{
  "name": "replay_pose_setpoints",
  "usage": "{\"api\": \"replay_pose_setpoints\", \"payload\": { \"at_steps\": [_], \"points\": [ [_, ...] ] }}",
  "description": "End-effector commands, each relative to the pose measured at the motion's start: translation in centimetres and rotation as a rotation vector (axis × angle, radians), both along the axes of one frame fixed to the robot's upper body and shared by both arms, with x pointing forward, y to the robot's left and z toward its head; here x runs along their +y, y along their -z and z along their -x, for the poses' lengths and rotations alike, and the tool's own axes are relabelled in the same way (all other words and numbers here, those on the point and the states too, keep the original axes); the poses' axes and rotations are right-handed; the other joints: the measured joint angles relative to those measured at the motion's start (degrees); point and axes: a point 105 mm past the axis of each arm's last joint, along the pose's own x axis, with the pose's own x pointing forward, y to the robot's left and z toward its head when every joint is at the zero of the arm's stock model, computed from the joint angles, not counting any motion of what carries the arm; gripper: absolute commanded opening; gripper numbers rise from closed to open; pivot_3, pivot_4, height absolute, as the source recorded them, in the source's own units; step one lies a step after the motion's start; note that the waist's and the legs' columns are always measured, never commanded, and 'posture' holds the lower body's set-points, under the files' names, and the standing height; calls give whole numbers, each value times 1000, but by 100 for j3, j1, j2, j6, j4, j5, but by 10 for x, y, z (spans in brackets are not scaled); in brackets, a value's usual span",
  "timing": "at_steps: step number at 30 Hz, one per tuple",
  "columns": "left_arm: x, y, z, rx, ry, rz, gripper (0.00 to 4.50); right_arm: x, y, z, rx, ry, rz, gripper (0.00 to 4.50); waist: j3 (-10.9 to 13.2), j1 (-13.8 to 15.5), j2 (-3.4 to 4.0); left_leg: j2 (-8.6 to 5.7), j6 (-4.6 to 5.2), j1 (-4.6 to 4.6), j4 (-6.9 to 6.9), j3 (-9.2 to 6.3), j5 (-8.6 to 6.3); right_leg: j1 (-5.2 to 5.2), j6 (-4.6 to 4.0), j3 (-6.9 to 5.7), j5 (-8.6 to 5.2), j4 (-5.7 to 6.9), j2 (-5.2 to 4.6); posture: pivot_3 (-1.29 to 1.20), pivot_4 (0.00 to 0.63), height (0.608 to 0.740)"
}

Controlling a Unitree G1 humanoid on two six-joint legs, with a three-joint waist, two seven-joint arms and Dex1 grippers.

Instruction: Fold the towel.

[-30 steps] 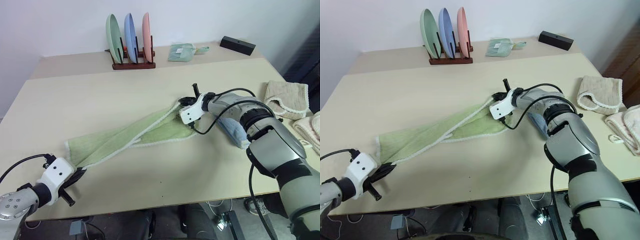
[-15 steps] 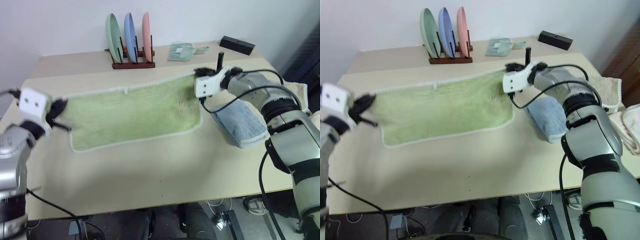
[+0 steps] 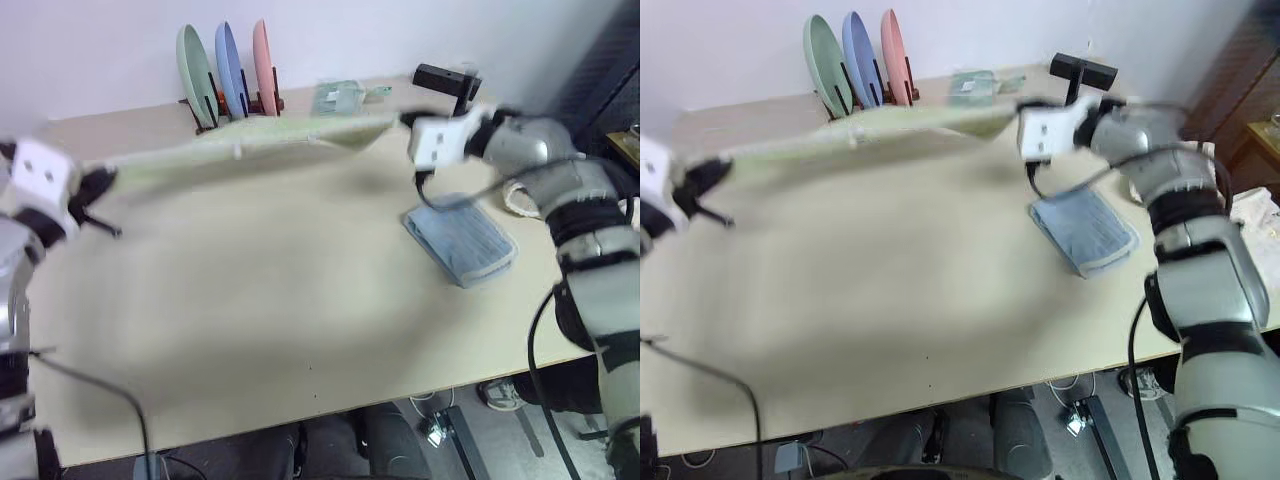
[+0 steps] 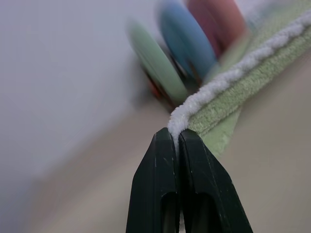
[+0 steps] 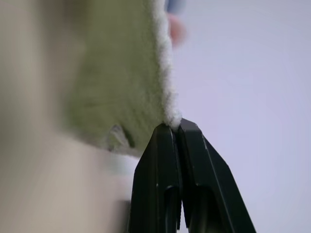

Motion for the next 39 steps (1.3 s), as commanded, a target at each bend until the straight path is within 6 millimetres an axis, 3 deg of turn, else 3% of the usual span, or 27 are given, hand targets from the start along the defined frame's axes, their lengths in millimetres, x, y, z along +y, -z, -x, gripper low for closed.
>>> {"api": "replay_pose_setpoints", "payload": {
  "at_steps": [1, 3, 6, 8, 14, 19, 24, 30, 39],
  "points": [
    [-5, -4, 33, 15, 52, -36, 0, 8, 8, 31, 104, -112, 2, 53, 1, 23, 0, 1, 0, -8, 1, -2, 0, -5, -4, 0, 3, -1, 2, 0, 150, 740],
    [-5, 28, 57, 155, 64, -21, 0, 4, 43, 59, 296, -147, 24, 53, 1, 106, 2, 3, 0, 1, 1, 5, -1, 0, -4, 6, 4, 0, 3, 0, 150, 740],
    [-13, 61, 93, 342, 116, 52, 0, -6, 69, 101, 555, -156, 33, 53, 2, 213, 2, 5, 7, 13, 3, 11, -7, 14, -5, 9, 5, -3, 3, 0, 150, 740],
    [-18, 75, 112, 438, 138, 93, 0, -13, 77, 125, 711, -138, 31, 53, 4, 313, 1, 6, 14, 20, 14, 11, -12, 28, -4, 9, 5, -5, 3, 0, 150, 740],
    [-14, 87, 130, 540, 124, 93, 0, -28, 83, 161, 921, -74, 72, 53, 4, 489, -20, 12, 60, 73, 23, 13, -40, 96, -3, 4, 3, -21, 2, 0, 150, 740],
    [-13, 86, 120, 507, 125, 82, 0, -24, 67, 142, 806, -50, 28, 53, 8, 473, -25, 16, 67, 113, 21, 21, -46, 141, 1, 2, 1, -30, 1, 0, 150, 740],
    [-6, 78, 92, 406, 86, 87, 0, -16, 58, 101, 676, -23, -14, 53, 5, 466, -31, 21, 36, 116, 18, 23, -35, 136, -1, 1, 4, -28, 6, 0, 150, 740],
    [4, 78, 60, 349, 49, 22, 0, -7, 64, 60, 619, -12, -18, 53, 3, 463, -36, 20, 23, 109, 18, 26, -32, 123, -3, 1, 6, -27, 7, 0, 150, 740],
    [13, 80, 26, 292, 20, -29, 0, 1, 78, 20, 574, 11, -12, 53, 3, 422, -36, 21, 18, 96, 15, 31, -31, 92, -6, 2, 8, -16, 12, 0, 150, 740]
  ]
}}
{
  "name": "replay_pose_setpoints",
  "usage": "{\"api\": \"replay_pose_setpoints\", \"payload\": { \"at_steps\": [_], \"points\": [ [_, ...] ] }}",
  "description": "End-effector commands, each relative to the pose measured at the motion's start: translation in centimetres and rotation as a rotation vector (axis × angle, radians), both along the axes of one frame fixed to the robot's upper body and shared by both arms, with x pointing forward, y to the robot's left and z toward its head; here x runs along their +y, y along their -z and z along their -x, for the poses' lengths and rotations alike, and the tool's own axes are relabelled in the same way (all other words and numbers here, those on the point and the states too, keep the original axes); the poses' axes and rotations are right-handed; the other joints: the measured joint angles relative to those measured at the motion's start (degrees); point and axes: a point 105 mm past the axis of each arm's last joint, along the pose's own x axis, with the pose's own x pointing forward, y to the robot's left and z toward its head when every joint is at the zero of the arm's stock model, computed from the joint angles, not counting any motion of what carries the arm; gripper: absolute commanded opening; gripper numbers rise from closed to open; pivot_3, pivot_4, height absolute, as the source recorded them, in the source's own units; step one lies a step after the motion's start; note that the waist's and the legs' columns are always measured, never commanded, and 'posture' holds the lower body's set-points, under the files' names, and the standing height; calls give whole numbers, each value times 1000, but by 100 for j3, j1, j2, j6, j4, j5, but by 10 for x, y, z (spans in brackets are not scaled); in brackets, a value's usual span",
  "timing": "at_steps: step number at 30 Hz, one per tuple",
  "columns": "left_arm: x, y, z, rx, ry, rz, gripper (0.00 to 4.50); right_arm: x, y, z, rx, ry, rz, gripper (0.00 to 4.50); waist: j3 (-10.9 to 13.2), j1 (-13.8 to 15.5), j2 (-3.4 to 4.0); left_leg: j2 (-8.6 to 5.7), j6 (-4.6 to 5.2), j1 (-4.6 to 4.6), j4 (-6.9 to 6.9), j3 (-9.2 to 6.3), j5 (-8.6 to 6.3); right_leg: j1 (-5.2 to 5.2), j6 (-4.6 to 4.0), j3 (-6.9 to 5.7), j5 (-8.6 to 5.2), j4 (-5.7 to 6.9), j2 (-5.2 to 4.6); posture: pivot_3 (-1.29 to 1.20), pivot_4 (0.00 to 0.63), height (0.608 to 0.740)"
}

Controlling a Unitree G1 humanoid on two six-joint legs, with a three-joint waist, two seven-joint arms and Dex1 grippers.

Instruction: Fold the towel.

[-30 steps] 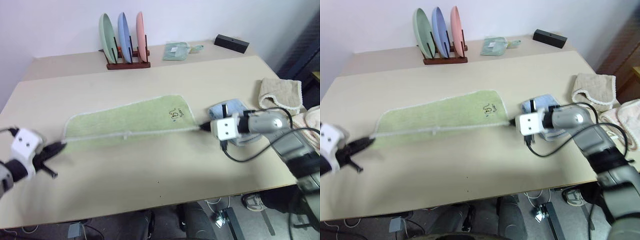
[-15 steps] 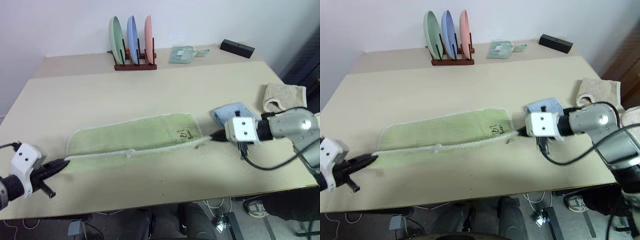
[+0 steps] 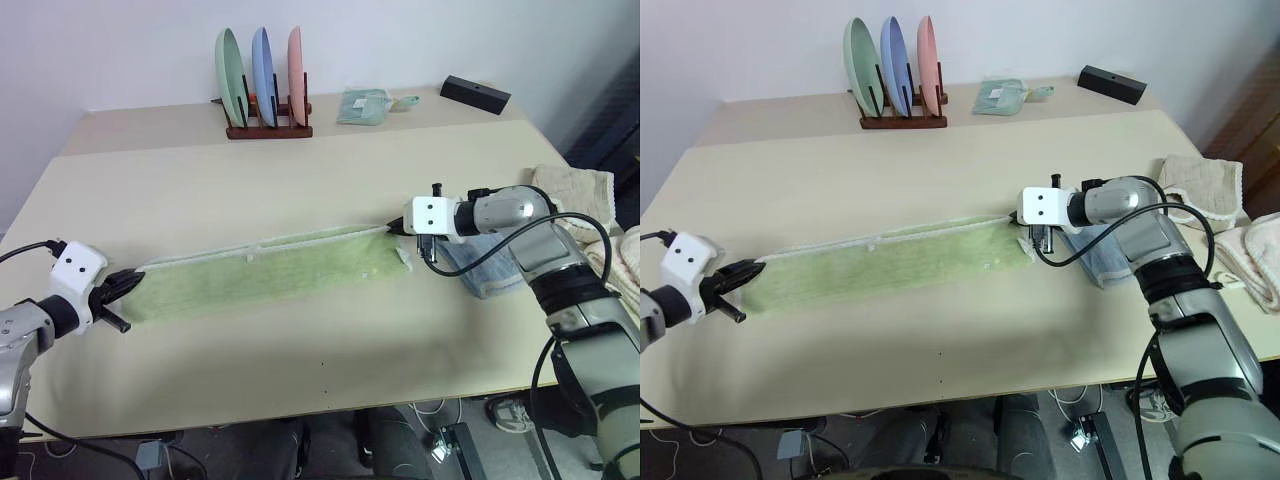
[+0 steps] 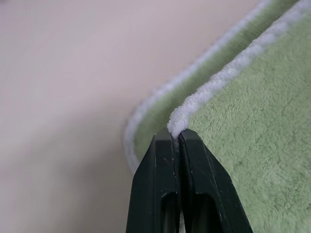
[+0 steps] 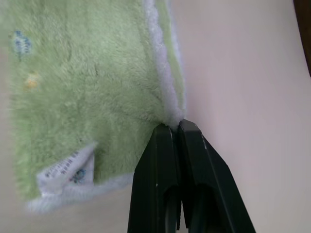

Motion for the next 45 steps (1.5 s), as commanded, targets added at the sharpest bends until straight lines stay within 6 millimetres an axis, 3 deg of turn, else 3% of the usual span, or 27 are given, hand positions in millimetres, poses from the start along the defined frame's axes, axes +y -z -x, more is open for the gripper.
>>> {"api": "replay_pose_setpoints", "payload": {
  "at_steps": [1, 12, 15, 22, 24, 29, 31, 33, 38, 41, 45],
  "points": [
    [7, -7, -7, -42, -21, -42, 0, 0, -10, -11, -62, 2, 0, 53, 0, -11, 0, 0, -1, -1, 0, 0, 0, -2, 0, 0, 0, 0, 1, 0, 150, 740],
    [17, -4, -26, -90, -86, -22, 0, 3, -9, -25, -138, 21, -13, 53, -1, -133, 1, 1, -3, -8, -3, -1, 1, -15, 0, 1, 1, 7, 3, 0, 150, 740],
    [18, 1, -23, -67, -92, -3, 869, 3, -15, -30, -178, 55, -53, 0, 0, -139, 2, 1, -4, -8, -3, 0, 1, -17, 0, 2, 1, 8, 3, 0, 150, 740],
    [23, 5, -11, -69, -132, -6, 4464, -7, -26, -34, -297, 87, -35, 3322, 0, -130, 2, 1, -4, -9, -3, 0, 1, -17, 0, 4, 1, 8, 4, 0, 150, 740],
    [26, 2, -8, -94, -162, -22, 4500, -14, -32, -33, -342, 95, -24, 4241, 0, -123, 2, 0, -4, -10, -2, 1, 1, -19, 0, 4, 1, 8, 3, 0, 150, 740],
    [24, -34, -9, -283, -224, 34, 4500, -45, -60, -23, -348, 212, -160, 4241, -1, -75, -1, 0, -4, -15, 1, -3, 1, -16, 0, 5, 1, 6, 2, 0, 150, 740],
    [9, -50, -12, -339, -181, 68, 4500, -51, -60, -7, -216, 254, -276, 4389, -3, -58, -4, 1, -4, -20, 4, -7, 1, -15, 0, 5, 1, 2, 1, 0, 150, 740],
    [-17, -57, -14, -355, -92, 97, 4500, -43, -60, 15, -87, 271, -429, 4389, -5, -27, -4, 2, -3, -27, 7, -12, 0, -16, 1, 4, 1, 1, 1, 0, 150, 740],
    [-94, -48, -16, -281, 170, 145, 4500, -19, -49, 64, 330, 379, -814, 4389, -7, 7, 2, 5, -2, -27, 9, -7, 0, -19, -2, 10, 3, 7, 1, 0, 150, 740],
    [-144, -38, -11, -228, 346, 178, 4500, -14, -25, 85, 592, 526, -958, 4389, -10, 50, -3, 8, -2, -19, 9, -5, 0, -10, -4, 10, 6, 4, 3, 0, 150, 740],
    [-194, -27, 6, -138, 547, 289, 4500, -10, 12, 107, 850, 699, -1094, 4389, -16, 66, -14, 8, -1, -19, 10, -7, -1, -6, -2, 9, 8, 2, 3, 0, 150, 740]
  ]
}}
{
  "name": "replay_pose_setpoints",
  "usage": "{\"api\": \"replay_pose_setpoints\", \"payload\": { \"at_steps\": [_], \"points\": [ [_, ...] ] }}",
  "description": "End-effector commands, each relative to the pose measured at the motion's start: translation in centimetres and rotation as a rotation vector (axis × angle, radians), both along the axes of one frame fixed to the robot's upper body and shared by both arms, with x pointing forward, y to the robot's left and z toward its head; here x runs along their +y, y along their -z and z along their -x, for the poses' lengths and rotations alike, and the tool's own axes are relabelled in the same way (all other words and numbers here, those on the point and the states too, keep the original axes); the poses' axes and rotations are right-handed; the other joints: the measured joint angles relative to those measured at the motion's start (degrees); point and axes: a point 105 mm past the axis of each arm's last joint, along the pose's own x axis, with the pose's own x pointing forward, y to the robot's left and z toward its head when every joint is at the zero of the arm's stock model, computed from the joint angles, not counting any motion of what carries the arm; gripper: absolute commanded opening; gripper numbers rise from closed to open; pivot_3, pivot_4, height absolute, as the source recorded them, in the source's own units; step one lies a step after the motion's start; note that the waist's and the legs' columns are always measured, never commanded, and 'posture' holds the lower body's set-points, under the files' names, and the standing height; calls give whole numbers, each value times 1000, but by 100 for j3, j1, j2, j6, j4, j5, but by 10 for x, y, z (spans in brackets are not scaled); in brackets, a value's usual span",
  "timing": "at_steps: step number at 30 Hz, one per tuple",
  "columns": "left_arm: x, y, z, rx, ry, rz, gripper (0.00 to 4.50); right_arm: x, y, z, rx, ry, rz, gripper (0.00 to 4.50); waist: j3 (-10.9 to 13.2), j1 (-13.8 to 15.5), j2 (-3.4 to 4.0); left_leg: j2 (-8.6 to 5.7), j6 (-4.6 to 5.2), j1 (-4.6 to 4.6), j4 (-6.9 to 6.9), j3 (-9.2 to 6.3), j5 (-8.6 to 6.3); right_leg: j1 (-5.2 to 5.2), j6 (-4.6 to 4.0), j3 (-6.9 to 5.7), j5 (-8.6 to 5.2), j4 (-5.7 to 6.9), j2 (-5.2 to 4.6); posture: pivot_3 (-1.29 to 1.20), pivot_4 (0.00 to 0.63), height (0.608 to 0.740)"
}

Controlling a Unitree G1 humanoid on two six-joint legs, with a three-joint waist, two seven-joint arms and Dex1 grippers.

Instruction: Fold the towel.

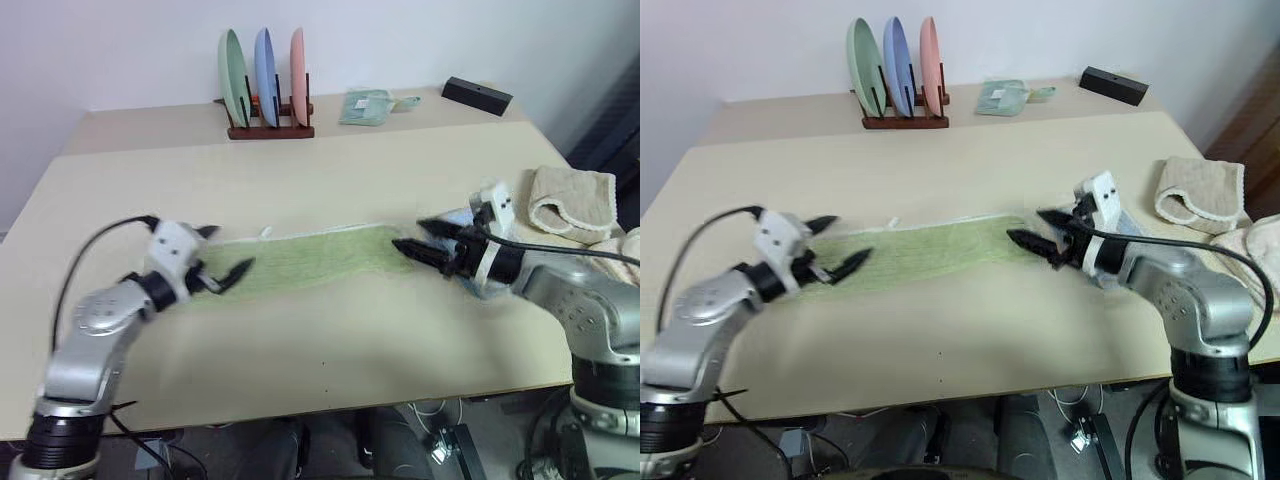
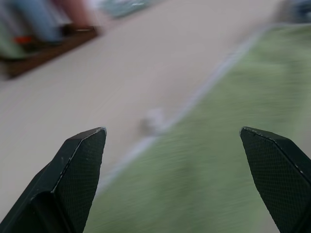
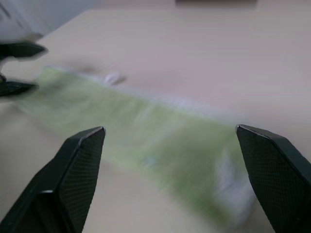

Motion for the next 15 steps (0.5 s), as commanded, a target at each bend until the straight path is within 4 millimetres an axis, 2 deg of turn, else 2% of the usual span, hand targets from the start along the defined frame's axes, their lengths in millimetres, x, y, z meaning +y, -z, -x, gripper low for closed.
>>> {"api": "replay_pose_setpoints", "payload": {
  "at_steps": [1, 3, 7, 15],
  "points": [
    [-39, -5, 18, 16, 186, 45, 4500, 4, 14, 16, 159, 68, -140, 4389, 0, -20, 0, 0, 0, 0, -1, 2, 0, 0, 0, 1, 0, 0, 0, 0, 150, 740],
    [-49, -1, 24, 32, 235, 34, 4500, 2, 26, 13, 238, 153, -197, 4389, 0, -54, 4, 0, 0, 1, 0, 9, 0, -4, 0, 5, 2, 3, -1, 0, 150, 740],
    [-52, 0, 27, 44, 253, 33, 4500, 0, 43, 9, 332, 256, -199, 4389, -4, -38, 9, 5, -3, 10, -3, 14, 2, -4, -4, 8, 4, 7, 7, 0, 150, 740],
    [-40, 6, 32, 58, 208, 12, 4500, 1, 50, -26, 422, 405, -353, 4389, -10, -53, 11, 6, -3, 17, -5, 16, 2, 2, -5, 8, 5, 7, 9, 0, 150, 740]
  ]
}}
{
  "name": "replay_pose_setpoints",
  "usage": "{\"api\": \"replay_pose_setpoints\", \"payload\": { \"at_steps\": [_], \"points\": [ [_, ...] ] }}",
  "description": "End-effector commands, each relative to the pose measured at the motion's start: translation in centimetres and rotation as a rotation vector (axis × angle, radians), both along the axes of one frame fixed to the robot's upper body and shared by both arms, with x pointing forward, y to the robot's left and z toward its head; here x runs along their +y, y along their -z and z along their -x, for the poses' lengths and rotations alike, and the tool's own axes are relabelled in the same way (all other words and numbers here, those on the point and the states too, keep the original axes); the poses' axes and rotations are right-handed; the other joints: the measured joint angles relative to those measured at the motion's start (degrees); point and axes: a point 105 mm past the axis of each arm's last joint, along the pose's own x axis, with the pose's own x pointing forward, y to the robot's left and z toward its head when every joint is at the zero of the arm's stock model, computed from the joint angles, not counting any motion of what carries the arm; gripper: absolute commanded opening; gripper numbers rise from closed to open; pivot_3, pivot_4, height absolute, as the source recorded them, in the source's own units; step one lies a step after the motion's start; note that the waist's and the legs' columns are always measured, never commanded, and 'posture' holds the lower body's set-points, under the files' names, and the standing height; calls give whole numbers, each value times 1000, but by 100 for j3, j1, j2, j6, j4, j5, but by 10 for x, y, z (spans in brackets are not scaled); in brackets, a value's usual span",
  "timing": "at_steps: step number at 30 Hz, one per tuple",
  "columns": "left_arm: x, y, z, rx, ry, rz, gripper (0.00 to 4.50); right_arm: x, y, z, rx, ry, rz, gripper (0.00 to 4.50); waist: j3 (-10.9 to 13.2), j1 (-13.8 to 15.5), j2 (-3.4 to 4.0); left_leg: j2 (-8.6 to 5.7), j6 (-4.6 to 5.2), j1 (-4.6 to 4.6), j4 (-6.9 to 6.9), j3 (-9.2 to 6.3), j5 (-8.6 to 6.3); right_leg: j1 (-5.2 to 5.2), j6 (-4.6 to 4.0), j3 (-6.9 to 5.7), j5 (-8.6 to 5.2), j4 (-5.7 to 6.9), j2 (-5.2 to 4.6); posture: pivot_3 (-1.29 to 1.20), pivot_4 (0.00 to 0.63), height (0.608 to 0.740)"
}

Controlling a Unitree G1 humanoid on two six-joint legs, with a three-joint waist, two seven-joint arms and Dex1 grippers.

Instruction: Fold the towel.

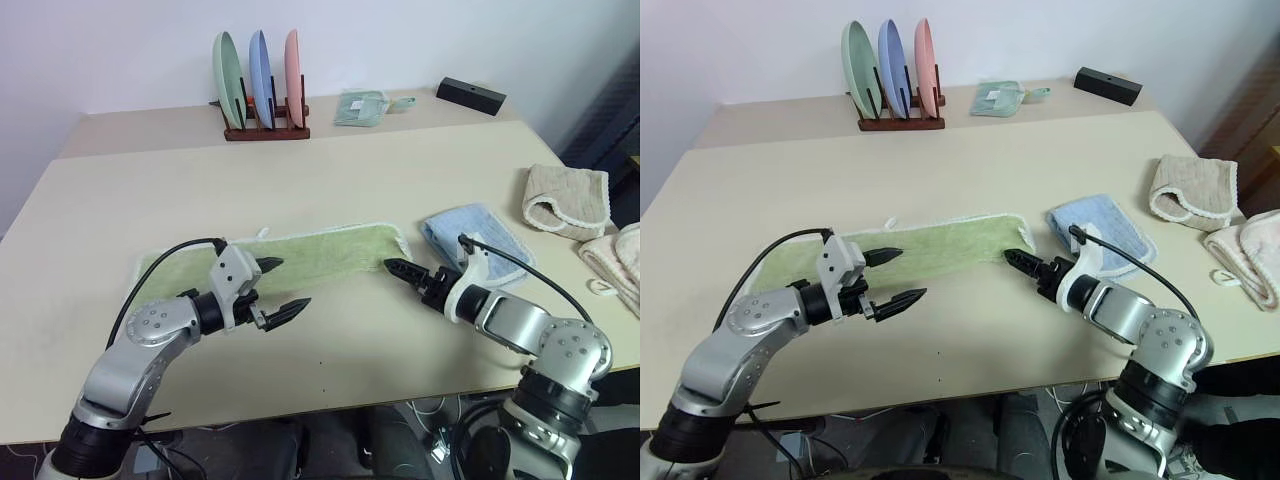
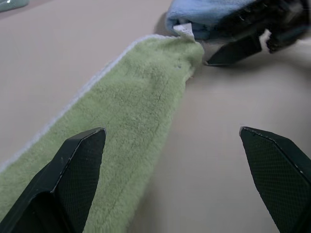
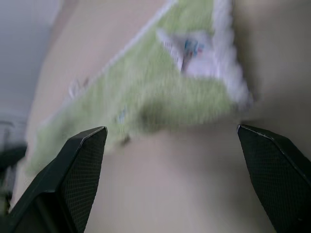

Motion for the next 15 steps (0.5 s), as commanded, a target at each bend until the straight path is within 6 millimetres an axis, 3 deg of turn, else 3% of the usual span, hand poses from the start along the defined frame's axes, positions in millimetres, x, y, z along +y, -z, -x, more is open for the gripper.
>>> {"api": "replay_pose_setpoints", "payload": {
  "at_steps": [1, 3, 5, 12, 15],
  "points": [
    [2, -12, 3, -60, -9, -2, 4500, -2, 6, -13, 40, 62, -2, 4389, -6, -1, -1, 0, 0, 1, 0, 0, 0, 1, 0, 0, 0, 0, 0, 0, 150, 740],
    [2, -11, 4, -61, -20, 2, 4500, 3, 6, -23, 53, 89, -42, 4389, -16, -3, -5, 0, 1, 3, 0, 1, 0, 6, 0, 0, 0, -1, 0, 0, 150, 740],
    [2, -9, 5, -62, -26, 1, 4500, 5, 7, -30, 61, 116, -49, 3587, -23, -9, -4, 0, 0, 9, 0, 1, 0, 12, 0, 0, 0, -1, 0, 0, 150, 740],
    [6, -6, 6, -60, -51, -5, 4500, -7, -4, -32, 4, 172, 22, 36, -26, -14, -1, 1, 1, 9, -4, 1, 0, 8, 0, 1, 0, -1, 0, 0, 150, 740],
    [7, -5, 5, -60, -57, -6, 4500, -13, -18, -29, -70, 158, 105, 36, -25, 18, 1, 1, 1, 8, -3, 1, -1, 11, 0, 1, 0, -3, 0, 0, 150, 740]
  ]
}}
